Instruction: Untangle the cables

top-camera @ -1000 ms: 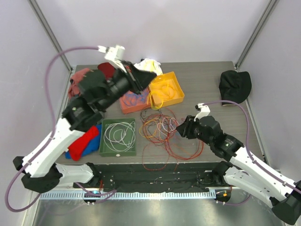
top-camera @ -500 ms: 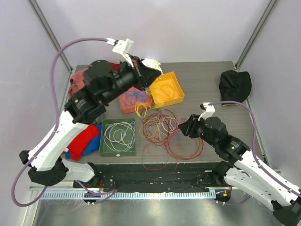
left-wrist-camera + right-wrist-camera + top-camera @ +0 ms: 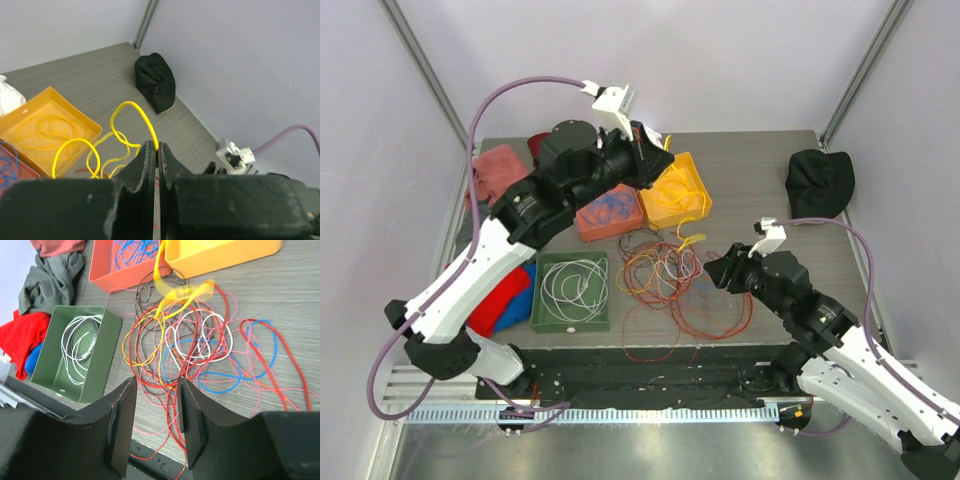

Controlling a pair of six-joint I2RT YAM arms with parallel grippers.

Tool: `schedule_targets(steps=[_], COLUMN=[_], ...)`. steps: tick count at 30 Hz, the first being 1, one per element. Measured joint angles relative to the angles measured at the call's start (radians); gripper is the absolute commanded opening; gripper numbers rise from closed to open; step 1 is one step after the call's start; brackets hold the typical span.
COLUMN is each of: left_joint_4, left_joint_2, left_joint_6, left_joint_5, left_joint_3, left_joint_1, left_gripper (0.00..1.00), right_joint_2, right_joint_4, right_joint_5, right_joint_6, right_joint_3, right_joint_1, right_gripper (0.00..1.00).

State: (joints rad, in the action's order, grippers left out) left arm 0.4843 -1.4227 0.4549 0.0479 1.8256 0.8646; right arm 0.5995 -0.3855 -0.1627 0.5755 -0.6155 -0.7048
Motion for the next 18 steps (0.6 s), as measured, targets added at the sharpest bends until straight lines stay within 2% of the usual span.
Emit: schedule_targets(steps=[10, 18], left_joint_4=[0.015, 0.006], left_joint_2=[-0.186, -0.349], left_joint_6=[-0.08, -0.079], left_joint_5=[0.051, 0.036], left_joint_3=[0.265, 0.485], left_joint_1=[-0.022, -0.156], left_gripper=[0.0, 0.0], right_joint_2=[-0.087, -0.127], right_joint_4=[-0.066, -0.118], right_joint_5=[-0.082, -0.133], right_joint_6=[-0.036, -0.064], right_joint_3=[-0.055, -0.072], right_joint_1=[0.0, 0.0], right_gripper=[0.47, 0.47])
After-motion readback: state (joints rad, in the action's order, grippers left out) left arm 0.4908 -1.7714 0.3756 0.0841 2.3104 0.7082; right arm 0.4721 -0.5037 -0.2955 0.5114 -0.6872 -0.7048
